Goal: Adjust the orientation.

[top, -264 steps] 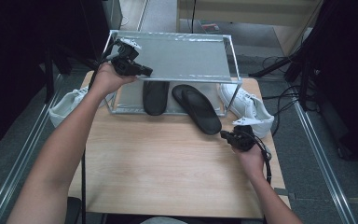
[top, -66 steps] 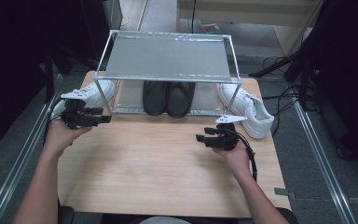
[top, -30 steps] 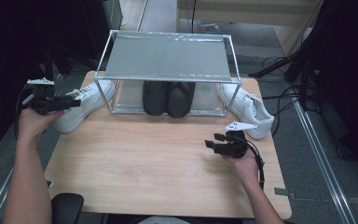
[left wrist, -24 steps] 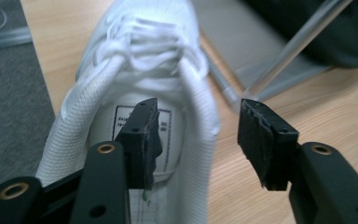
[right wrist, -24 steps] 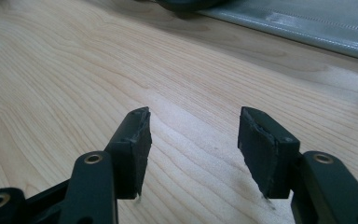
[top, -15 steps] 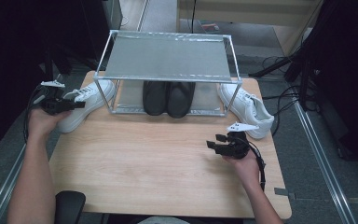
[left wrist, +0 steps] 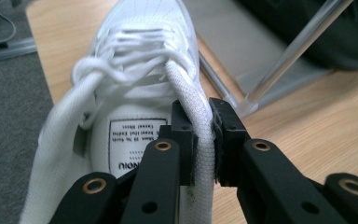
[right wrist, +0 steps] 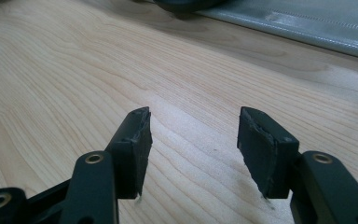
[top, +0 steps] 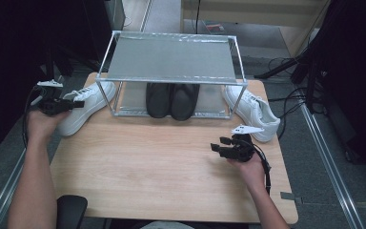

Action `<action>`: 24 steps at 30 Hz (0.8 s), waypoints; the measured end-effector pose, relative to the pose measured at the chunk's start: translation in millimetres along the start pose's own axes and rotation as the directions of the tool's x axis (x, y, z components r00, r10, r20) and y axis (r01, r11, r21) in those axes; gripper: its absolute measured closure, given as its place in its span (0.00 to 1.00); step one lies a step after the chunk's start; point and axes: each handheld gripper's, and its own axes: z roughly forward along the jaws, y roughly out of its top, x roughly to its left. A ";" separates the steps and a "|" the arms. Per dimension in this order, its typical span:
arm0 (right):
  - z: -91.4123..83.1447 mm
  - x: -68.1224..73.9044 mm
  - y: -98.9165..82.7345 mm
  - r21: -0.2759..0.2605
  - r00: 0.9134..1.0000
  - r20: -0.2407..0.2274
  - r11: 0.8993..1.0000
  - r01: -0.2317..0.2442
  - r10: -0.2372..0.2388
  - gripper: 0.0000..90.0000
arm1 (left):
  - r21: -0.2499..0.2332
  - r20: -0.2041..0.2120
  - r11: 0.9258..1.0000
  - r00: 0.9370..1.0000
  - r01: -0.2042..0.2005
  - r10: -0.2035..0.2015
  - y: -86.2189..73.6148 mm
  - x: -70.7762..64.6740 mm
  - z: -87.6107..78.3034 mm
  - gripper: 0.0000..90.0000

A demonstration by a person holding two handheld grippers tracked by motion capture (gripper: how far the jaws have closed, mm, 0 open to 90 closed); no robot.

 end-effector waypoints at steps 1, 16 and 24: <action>0.2 0.2 0.1 0.000 1.000 0.000 1.000 0.002 -0.002 0.51 | 0.002 -0.002 1.000 1.000 0.000 0.000 1.0 -0.5 -2.8 0.91; 10.9 4.6 11.8 -0.001 0.999 -0.046 1.000 0.020 -0.021 0.51 | -0.011 0.005 0.999 0.999 0.044 -0.044 -6.1 -11.3 -31.6 0.91; 21.4 9.4 20.9 0.001 0.996 -0.076 0.999 0.045 -0.045 0.51 | -0.022 -0.014 0.998 0.999 0.051 -0.052 -14.8 -20.3 -51.0 0.91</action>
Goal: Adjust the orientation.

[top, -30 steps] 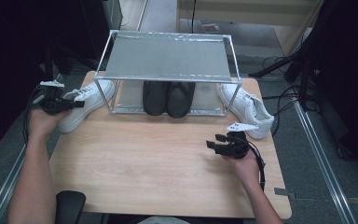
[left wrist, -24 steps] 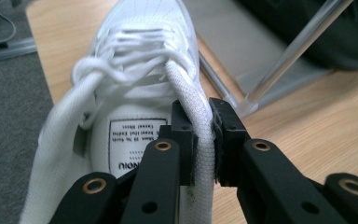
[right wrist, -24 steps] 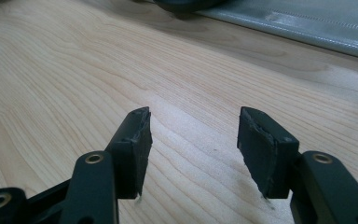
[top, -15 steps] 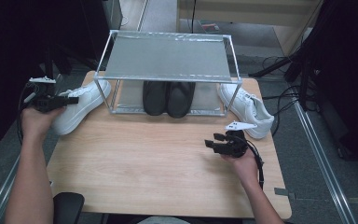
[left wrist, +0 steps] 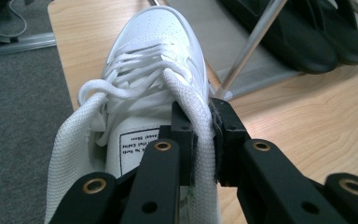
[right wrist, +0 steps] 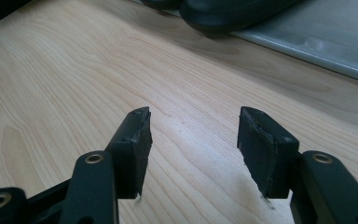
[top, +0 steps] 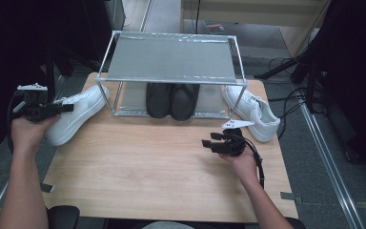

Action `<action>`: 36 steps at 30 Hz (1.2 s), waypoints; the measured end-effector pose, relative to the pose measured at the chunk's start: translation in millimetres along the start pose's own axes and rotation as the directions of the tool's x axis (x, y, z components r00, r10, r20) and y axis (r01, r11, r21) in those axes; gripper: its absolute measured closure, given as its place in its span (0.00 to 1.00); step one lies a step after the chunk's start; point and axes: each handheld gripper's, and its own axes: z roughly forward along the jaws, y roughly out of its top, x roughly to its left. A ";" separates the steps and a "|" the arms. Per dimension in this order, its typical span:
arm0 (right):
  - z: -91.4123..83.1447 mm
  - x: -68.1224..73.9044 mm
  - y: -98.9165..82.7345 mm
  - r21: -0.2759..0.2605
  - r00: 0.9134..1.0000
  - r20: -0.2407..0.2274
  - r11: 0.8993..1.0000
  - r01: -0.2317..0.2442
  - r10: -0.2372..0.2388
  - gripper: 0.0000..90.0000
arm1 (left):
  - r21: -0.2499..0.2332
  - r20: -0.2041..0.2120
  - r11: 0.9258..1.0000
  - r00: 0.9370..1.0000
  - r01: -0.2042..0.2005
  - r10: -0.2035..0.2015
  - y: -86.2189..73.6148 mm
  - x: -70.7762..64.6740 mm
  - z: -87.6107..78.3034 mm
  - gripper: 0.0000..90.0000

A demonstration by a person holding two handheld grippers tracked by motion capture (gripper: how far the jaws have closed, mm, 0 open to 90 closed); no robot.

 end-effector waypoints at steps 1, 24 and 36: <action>1.3 0.4 1.0 0.000 1.000 -0.005 1.000 -0.001 0.001 0.51 | -0.002 -0.002 1.000 1.000 -0.003 0.003 -1.3 -1.2 -2.7 0.91; 16.7 1.7 20.5 -0.016 0.998 -0.061 1.000 0.027 -0.028 0.51 | -0.021 -0.020 0.999 0.999 0.033 -0.034 -38.5 -18.9 -44.1 0.91; 21.4 1.1 26.3 -0.018 0.997 -0.072 0.999 0.029 -0.030 0.51 | -0.024 0.046 1.000 0.999 -0.001 0.002 -57.2 -45.7 -58.6 0.91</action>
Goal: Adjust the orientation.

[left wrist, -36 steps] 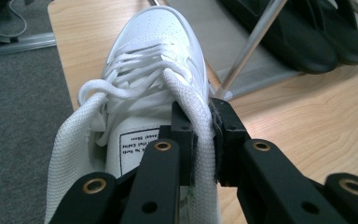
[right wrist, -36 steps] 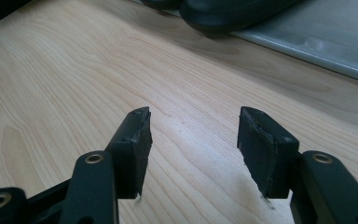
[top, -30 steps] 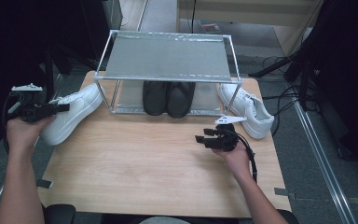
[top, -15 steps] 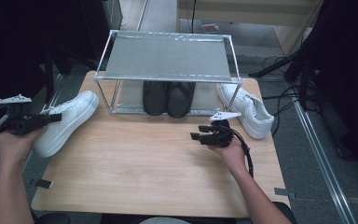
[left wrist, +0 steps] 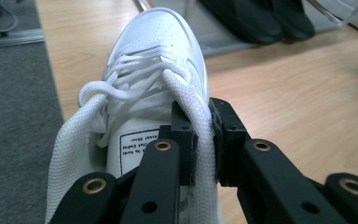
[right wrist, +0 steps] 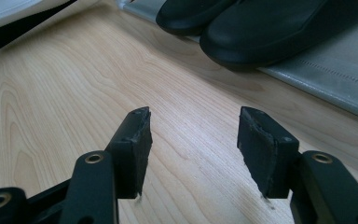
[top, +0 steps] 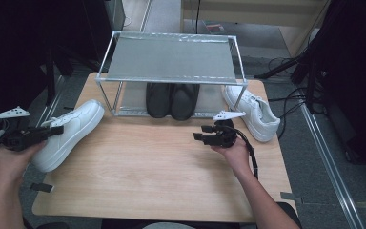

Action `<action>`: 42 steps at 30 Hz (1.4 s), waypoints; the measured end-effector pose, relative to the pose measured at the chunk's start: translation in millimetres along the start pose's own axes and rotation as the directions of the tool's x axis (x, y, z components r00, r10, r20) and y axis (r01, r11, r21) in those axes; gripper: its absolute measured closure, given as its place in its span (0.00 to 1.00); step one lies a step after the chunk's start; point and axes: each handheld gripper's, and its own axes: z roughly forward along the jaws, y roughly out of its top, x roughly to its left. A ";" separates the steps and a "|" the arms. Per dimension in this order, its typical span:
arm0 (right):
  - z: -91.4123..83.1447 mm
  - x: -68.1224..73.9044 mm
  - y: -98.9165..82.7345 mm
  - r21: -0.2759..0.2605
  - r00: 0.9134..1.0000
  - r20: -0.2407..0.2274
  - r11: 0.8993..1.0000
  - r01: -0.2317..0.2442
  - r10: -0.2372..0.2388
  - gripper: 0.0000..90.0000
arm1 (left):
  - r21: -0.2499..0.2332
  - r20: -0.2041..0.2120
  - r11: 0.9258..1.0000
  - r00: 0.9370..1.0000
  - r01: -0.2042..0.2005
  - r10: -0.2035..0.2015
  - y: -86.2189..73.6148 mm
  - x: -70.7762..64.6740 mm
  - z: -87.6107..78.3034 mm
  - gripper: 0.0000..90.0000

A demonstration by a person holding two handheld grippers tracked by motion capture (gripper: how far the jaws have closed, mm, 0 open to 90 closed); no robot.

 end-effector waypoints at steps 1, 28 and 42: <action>0.2 -0.1 0.1 -0.002 1.000 0.000 1.000 0.002 -0.002 0.51 | 0.003 0.005 1.000 1.000 -0.013 0.013 -1.0 -2.5 -0.9 0.90; -2.6 0.7 -0.5 0.000 1.000 0.006 1.000 0.001 -0.001 0.51 | -0.024 0.244 0.982 0.951 -0.190 0.190 4.1 -62.5 34.2 0.90; -14.9 4.5 -11.4 -0.004 0.999 0.039 1.000 0.007 -0.007 0.51 | 0.005 0.336 0.952 0.897 -0.307 0.288 20.7 -103.5 77.8 0.90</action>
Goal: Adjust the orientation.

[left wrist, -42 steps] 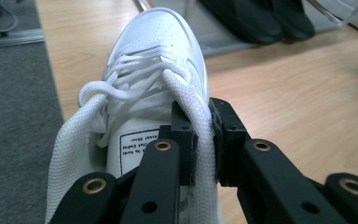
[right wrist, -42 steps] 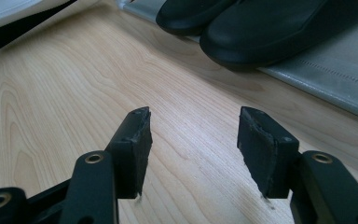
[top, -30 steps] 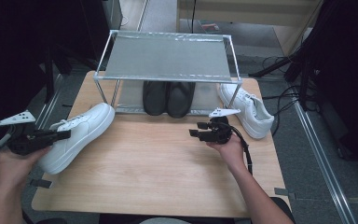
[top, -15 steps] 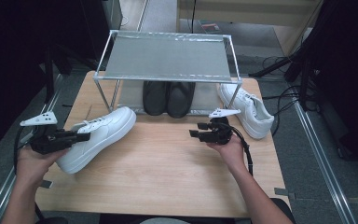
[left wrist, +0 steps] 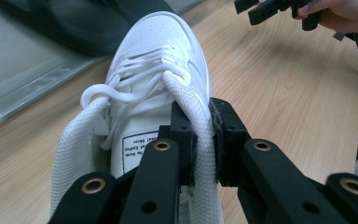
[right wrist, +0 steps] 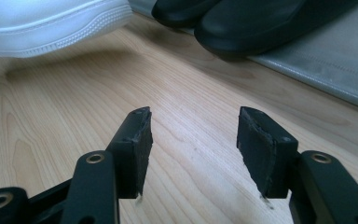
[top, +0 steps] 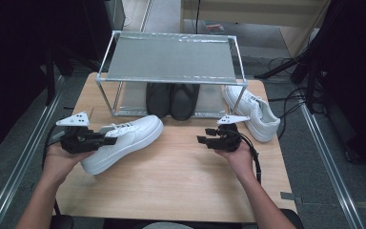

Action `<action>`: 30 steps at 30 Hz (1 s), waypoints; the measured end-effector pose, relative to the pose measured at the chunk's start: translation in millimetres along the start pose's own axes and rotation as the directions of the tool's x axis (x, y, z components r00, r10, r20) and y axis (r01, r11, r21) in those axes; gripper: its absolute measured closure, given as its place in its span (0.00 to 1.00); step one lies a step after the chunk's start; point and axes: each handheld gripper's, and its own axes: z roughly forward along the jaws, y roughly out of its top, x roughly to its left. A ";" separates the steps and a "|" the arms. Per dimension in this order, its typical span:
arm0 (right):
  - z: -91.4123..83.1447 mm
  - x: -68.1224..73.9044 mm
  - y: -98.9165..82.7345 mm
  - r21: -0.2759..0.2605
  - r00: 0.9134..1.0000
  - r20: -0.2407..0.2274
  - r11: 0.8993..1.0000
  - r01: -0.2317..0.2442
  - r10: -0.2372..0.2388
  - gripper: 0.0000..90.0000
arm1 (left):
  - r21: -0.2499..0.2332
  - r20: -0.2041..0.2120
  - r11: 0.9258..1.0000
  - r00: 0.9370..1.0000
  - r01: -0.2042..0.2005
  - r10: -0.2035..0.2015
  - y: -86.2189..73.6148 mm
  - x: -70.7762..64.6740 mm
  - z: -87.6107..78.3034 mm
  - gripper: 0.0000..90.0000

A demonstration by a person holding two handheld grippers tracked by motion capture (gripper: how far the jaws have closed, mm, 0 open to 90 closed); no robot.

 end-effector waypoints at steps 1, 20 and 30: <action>0.0 0.0 0.0 0.000 1.000 0.000 1.000 0.000 0.000 0.51 | 0.003 0.009 1.000 1.000 -0.005 0.005 1.7 -0.7 3.7 0.90; -17.5 1.6 -14.6 -0.020 0.999 0.036 1.000 -0.011 0.012 0.52 | 0.054 0.080 0.996 0.995 -0.066 0.061 21.6 -13.3 64.4 0.90; -20.7 1.1 -16.4 -0.022 0.999 0.044 1.000 -0.011 0.012 0.52 | 0.113 0.099 0.990 0.992 -0.089 0.078 17.9 -26.2 79.7 0.89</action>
